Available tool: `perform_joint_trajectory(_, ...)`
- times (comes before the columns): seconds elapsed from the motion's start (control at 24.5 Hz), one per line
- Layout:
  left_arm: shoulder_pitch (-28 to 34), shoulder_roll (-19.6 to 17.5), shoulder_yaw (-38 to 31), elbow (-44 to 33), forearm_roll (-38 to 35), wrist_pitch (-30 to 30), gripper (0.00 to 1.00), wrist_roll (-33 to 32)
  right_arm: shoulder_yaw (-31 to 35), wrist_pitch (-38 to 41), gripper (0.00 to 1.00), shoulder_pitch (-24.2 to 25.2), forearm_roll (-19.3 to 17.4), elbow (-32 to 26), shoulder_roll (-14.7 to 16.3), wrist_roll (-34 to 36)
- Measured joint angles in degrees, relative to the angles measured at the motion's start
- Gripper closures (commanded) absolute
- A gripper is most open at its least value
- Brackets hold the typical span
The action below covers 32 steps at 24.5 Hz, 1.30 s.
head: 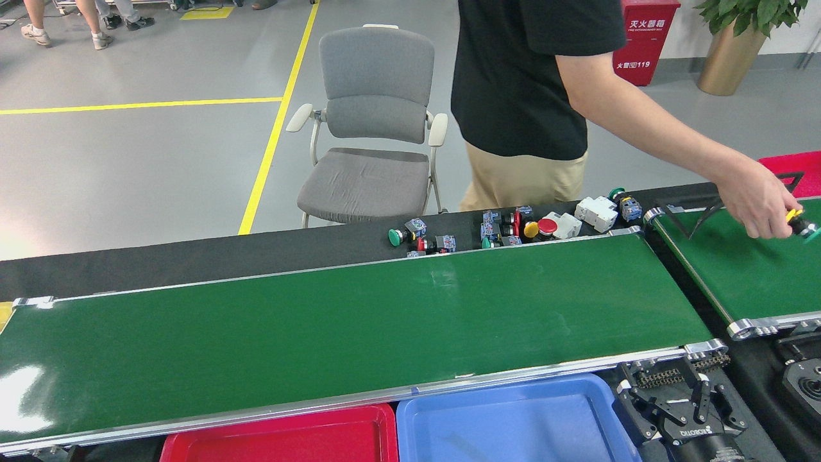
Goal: Pick switch part from conveyor to tray
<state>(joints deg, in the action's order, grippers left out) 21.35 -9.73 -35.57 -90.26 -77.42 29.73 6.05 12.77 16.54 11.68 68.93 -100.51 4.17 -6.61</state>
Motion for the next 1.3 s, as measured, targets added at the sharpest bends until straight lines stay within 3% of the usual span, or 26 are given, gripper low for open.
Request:
perform_joint_trajectory(0.69,0.0,0.0,0.0,0.1,0.0,-0.2,0.00,0.2,-0.4,-0.1,0.01,1.1,0.4,0.0,0.0,0.0)
perform_joint_trajectory(1.02,0.0,0.0,0.0,0.1,0.0,-0.2,0.00,0.2,-0.4,0.1,0.00,1.8,4.3,0.0,0.0,0.0)
perform_joint_trajectory(1.3,-0.2,-0.1,0.0,0.1,0.0,-0.2,0.00,0.2,-0.4,-0.4,0.00,1.3,4.6,0.9,0.0,-1.0)
